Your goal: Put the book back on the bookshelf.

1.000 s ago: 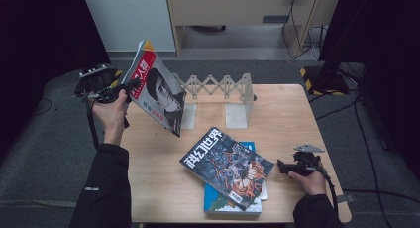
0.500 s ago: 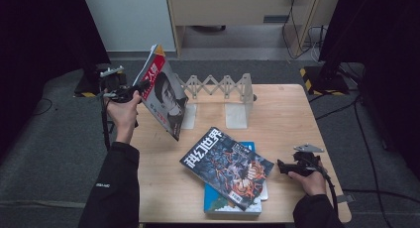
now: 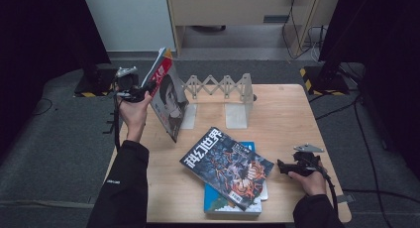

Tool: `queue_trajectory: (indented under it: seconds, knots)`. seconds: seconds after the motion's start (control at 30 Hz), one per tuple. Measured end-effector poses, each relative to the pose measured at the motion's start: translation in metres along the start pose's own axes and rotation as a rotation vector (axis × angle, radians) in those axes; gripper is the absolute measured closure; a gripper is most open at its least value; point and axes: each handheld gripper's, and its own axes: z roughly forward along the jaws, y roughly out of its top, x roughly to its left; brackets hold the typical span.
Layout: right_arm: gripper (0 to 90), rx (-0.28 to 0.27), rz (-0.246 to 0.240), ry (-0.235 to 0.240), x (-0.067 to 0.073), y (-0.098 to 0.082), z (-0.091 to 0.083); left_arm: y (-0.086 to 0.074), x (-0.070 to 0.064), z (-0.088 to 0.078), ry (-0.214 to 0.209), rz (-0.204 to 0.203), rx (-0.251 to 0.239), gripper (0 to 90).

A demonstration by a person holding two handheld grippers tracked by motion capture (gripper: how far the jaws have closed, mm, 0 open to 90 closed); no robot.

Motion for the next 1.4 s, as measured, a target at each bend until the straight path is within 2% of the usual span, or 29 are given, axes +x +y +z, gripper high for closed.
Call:
queue_trajectory:
  seconds: [0.1,0.27,0.47,0.57,0.67,0.77,0.93,1.03,1.3,1.4]
  knots:
    - [0.3,-0.001,-0.002,0.000,0.000,0.000,0.000,-0.005,0.000,0.004,0.000,0.009,0.016,86.2]
    - [0.3,-0.001,-0.004,0.000,0.000,0.000,0.000,-0.006,0.001,0.002,-0.005,0.019,0.021,86.1]
    - [0.4,-0.001,-0.003,0.000,0.000,0.000,0.000,-0.010,0.003,-0.001,-0.038,0.023,0.067,84.6]
    - [0.4,0.000,-0.002,0.000,0.000,0.000,0.000,-0.011,0.004,-0.002,-0.054,0.012,0.078,83.7]
    - [0.4,0.000,-0.001,0.000,0.000,0.000,0.000,-0.008,0.006,-0.002,-0.054,0.015,0.097,82.1]
    - [0.4,-0.001,-0.004,0.000,0.000,0.000,0.000,-0.003,0.007,0.002,-0.059,0.008,0.125,76.5]
    - [0.4,-0.001,-0.004,0.000,0.000,0.000,0.000,0.002,0.009,0.008,-0.059,-0.015,0.165,78.3]
    - [0.4,-0.001,-0.004,0.001,0.000,0.000,0.000,0.004,0.008,0.009,-0.026,-0.001,0.172,85.2]
    - [0.4,-0.002,-0.004,0.000,0.000,0.000,0.000,0.003,-0.005,0.012,0.072,0.041,0.101,86.3]
    - [0.4,-0.001,-0.009,0.002,0.000,0.000,0.000,0.003,-0.009,0.015,0.098,0.037,0.074,86.3]
